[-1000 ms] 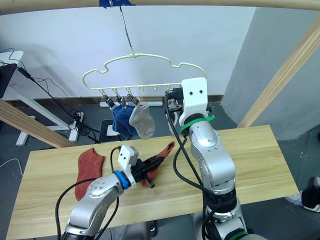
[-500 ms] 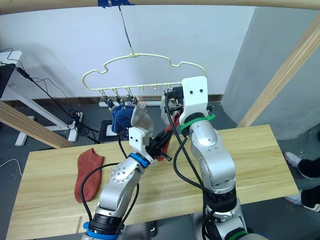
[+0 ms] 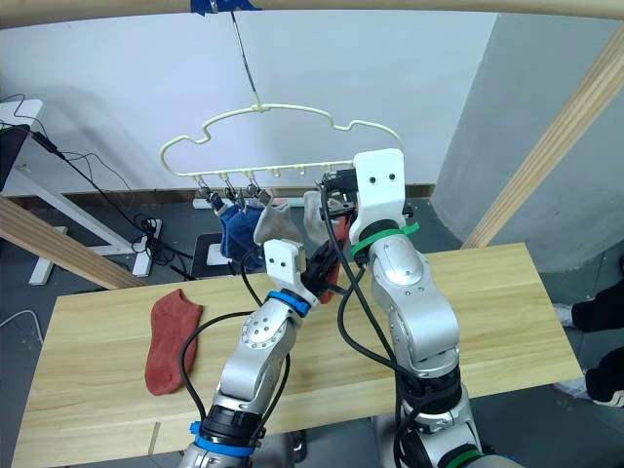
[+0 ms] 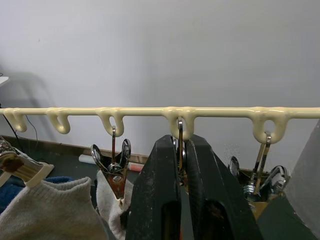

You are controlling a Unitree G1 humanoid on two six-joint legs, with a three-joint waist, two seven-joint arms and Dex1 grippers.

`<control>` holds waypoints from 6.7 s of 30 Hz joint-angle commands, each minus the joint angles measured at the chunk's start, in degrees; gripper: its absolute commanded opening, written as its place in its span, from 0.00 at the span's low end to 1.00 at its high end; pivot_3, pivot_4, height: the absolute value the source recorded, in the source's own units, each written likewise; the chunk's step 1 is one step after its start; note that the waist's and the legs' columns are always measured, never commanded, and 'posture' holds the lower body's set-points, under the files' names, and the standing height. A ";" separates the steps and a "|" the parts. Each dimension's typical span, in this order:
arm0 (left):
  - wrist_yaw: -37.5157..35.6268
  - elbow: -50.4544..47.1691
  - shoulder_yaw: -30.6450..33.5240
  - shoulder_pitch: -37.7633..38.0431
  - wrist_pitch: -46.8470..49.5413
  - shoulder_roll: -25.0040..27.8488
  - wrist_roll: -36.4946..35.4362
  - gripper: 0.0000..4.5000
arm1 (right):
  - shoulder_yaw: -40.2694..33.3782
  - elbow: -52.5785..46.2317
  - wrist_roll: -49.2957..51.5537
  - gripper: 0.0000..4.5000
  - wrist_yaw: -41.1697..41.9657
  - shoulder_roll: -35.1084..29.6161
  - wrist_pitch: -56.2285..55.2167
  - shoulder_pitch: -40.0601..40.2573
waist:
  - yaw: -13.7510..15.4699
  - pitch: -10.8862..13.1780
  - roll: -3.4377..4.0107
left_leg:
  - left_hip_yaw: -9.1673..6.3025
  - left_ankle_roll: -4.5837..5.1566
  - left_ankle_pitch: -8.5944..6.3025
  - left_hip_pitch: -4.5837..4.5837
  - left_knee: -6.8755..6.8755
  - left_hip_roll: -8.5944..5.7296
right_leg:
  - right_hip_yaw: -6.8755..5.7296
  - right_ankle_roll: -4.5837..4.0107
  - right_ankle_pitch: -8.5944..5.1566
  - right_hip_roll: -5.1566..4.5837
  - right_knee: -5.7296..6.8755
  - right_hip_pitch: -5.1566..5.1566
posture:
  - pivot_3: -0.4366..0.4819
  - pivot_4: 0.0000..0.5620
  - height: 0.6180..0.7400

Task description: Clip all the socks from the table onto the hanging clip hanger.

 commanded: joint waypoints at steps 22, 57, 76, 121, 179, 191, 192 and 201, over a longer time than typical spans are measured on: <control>1.41 0.01 -0.69 -3.21 -2.15 -1.76 -0.65 0.01 | 1.26 -2.27 0.44 0.00 0.32 0.96 -0.45 -0.84 | -0.01 0.00 0.00 | 0.00 0.00 0.00 0.00 0.00 0.00 | 0.00 0.00 0.00 0.01 0.00 0.00 | 0.19 0.48 0.97; -12.98 -1.58 -1.81 -2.35 -0.96 6.05 -4.87 0.66 | -2.21 -21.07 7.89 0.47 9.84 -16.54 3.05 11.21 | -0.90 -0.02 0.00 | -0.04 0.00 0.01 0.04 0.03 0.02 | 0.00 0.01 0.00 0.10 -0.03 0.08 | 0.17 0.47 0.97; -35.06 -20.59 10.25 -5.49 19.19 30.31 -32.04 0.66 | -2.80 -12.16 4.29 0.47 8.76 -18.96 1.99 7.45 | -1.23 -0.34 0.21 | -0.05 0.01 0.02 0.06 0.03 0.07 | 0.02 0.00 0.00 0.13 -0.03 0.08 | 0.19 0.46 0.97; -34.84 -16.05 12.61 -13.06 18.78 31.74 -28.28 0.66 | -5.42 4.06 2.51 0.47 4.42 -8.61 -4.08 -1.16 | -0.98 -0.43 0.22 | -0.06 0.00 0.02 0.05 0.02 0.06 | -0.01 -0.07 0.05 0.08 0.00 0.06 | 0.22 0.43 0.97; -36.06 -14.97 10.84 -12.56 17.57 31.12 -27.53 0.66 | -7.52 -3.19 7.44 0.47 -3.65 1.94 1.93 0.16 | -1.23 -0.48 0.23 | -0.08 0.00 0.02 0.05 0.02 0.07 | -0.02 -0.08 0.06 0.09 0.02 0.06 | 0.20 0.43 0.97; -36.27 -14.81 10.45 -12.73 17.53 30.82 -27.51 0.66 | -7.55 -3.56 7.73 0.47 -4.01 1.81 2.33 0.32 | -1.27 -0.49 0.22 | -0.08 0.00 0.02 0.05 0.02 0.07 | -0.02 -0.08 0.06 0.09 0.02 0.06 | 0.19 0.43 0.97; -36.27 -14.80 10.43 -12.75 17.54 30.81 -27.51 0.66 | -7.65 -3.54 7.76 0.47 -4.08 1.90 2.40 0.38 | -1.27 -0.49 0.22 | -0.08 0.00 0.02 0.05 0.02 0.07 | -0.02 -0.08 0.06 0.09 0.02 0.06 | 0.19 0.43 0.97; -36.33 -14.82 10.23 -12.72 17.55 30.70 -27.45 0.66 | -7.52 -3.43 7.39 0.47 -4.21 1.48 2.51 0.90 | -1.28 -0.49 0.23 | -0.08 0.00 0.02 0.05 0.02 0.07 | -0.02 -0.08 0.06 0.09 0.02 0.06 | 0.19 0.43 0.97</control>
